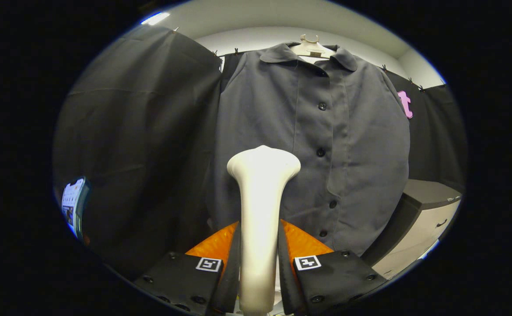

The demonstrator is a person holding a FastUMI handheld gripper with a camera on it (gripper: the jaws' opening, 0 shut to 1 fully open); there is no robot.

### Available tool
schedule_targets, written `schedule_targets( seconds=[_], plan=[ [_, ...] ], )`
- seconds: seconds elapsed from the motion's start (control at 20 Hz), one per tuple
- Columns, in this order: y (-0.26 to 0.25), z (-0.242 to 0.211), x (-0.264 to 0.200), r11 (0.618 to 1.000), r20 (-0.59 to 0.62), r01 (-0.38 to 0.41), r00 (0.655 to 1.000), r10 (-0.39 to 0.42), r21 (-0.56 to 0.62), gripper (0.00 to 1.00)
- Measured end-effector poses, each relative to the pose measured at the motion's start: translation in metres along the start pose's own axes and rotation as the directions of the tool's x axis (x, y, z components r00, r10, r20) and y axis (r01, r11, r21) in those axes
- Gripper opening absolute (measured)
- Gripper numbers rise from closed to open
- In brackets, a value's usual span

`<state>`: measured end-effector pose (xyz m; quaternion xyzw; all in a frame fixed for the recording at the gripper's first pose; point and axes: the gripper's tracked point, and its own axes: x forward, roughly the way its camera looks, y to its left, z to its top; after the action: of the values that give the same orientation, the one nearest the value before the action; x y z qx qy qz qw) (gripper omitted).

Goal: Iron the clothes twice with a garment steamer, once on the left side and once on the right side.

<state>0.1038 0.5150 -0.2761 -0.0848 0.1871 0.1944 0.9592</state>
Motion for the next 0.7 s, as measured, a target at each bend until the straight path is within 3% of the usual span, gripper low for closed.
schedule_targets(
  seconds=[0.35,0.7],
  plan=[
    [0.002,-0.052,-0.002,1.0,-0.1,-0.003,0.995,0.005,0.019,0.47],
    [0.0,-0.036,-0.015,1.0,-0.073,-0.005,0.997,0.006,0.017,0.47]
  ],
)
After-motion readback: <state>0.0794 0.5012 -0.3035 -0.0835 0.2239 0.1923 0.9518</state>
